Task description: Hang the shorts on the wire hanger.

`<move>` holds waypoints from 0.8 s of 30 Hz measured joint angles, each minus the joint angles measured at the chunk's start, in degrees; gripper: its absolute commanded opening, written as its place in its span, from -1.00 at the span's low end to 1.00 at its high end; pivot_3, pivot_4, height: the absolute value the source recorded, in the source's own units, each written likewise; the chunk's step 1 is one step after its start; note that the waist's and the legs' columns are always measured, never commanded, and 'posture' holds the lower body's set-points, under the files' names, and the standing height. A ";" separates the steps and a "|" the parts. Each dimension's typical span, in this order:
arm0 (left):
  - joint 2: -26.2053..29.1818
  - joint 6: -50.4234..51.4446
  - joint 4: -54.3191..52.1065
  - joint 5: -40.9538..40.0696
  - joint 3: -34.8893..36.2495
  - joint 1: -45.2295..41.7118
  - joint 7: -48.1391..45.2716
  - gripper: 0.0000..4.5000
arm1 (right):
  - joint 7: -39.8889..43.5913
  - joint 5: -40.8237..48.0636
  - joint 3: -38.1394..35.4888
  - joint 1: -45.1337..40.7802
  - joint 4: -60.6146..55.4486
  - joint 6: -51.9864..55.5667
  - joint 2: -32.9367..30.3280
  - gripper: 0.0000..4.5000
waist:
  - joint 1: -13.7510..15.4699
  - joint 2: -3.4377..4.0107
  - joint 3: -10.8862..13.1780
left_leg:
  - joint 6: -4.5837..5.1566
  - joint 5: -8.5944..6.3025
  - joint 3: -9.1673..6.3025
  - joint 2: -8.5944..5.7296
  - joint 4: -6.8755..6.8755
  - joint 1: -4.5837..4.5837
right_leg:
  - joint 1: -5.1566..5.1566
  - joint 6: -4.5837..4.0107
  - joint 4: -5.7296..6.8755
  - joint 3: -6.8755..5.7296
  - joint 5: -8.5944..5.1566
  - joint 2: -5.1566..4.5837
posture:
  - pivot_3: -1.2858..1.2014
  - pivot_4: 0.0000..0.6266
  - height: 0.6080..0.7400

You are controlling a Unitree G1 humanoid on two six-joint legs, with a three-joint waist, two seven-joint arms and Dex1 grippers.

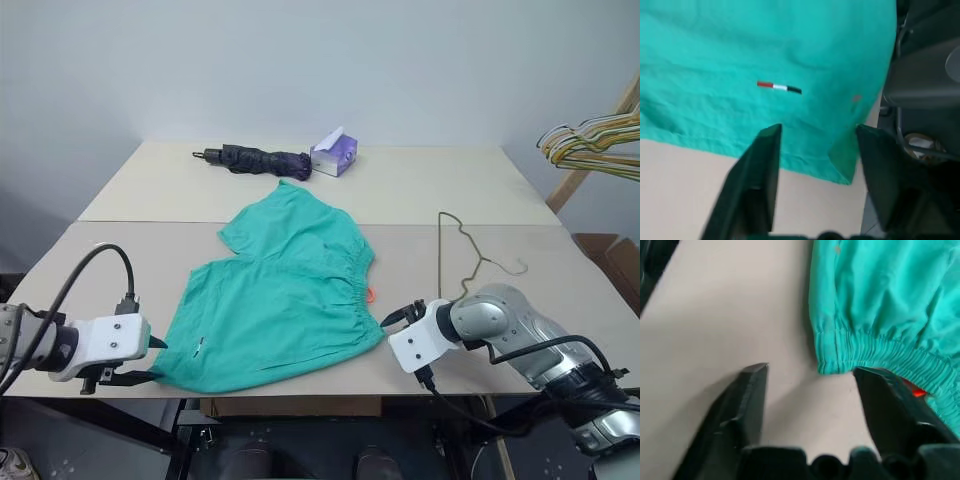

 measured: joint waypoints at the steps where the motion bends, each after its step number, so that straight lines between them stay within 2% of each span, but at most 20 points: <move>1: -0.81 0.41 0.12 -1.29 0.60 -1.36 -0.19 0.69 | -0.03 1.49 -1.51 0.33 -0.86 2.70 0.05 1.00 | 0.02 0.00 0.00 | 0.00 0.00 0.00 0.00 0.00 0.00 | 0.00 0.00 0.01 0.00 0.00 0.00 | 0.17 -1.00 1.00; 3: -3.08 2.19 0.97 -4.93 1.54 -7.13 0.15 0.97 | -2.82 4.36 -6.17 -0.42 -1.02 12.94 3.08 1.00 | 0.17 -0.06 -0.02 | 0.00 0.00 -0.07 0.00 0.02 0.04 | 0.04 -0.01 0.08 -0.04 0.01 0.03 | 0.16 -1.00 1.00; 8: -9.34 4.95 1.83 -8.49 -0.65 -22.58 4.59 0.99 | -15.16 5.17 -14.19 -10.99 4.21 44.31 13.28 1.00 | 0.31 -0.03 -0.05 | -0.01 0.01 -0.05 -0.04 -0.01 0.06 | 0.09 -0.01 0.05 0.00 0.02 0.03 | 0.13 -1.00 1.00; 13: -15.43 7.59 1.55 -10.02 -7.00 -27.83 6.48 0.99 | -29.81 6.58 -23.20 -20.11 14.33 65.42 25.67 1.00 | 0.12 -0.04 -0.05 | 0.01 0.00 -0.05 -0.04 -0.01 -0.15 | -0.08 -0.01 0.02 0.04 0.02 0.05 | 0.11 -1.00 1.00; 15: -17.59 8.13 1.69 -10.34 -7.93 -29.89 7.31 0.99 | -35.21 7.39 -26.81 -23.19 19.17 70.35 29.52 1.00 | 0.00 -0.04 -0.05 | 0.01 0.00 -0.05 -0.04 0.00 -0.14 | -0.09 -0.01 0.04 0.04 0.02 0.04 | 0.11 -1.00 1.00; 19: -22.16 8.52 2.01 -12.21 -8.58 -33.05 8.77 0.99 | -40.43 8.30 -28.26 -26.10 27.39 72.35 32.81 1.00 | -0.17 -0.04 -0.05 | 0.01 0.00 -0.08 -0.05 0.00 -0.11 | -0.04 -0.01 0.04 0.02 0.02 0.04 | 0.11 -1.00 1.00; 24: -22.52 8.49 1.93 -14.16 -9.32 -33.23 7.17 0.99 | -43.81 9.51 -29.23 -27.16 36.11 71.40 33.66 1.00 | -0.90 -0.03 -0.05 | 0.01 0.00 -0.10 -0.06 -0.01 -0.10 | -0.04 0.00 0.05 0.05 0.02 0.04 | 0.11 -1.00 1.00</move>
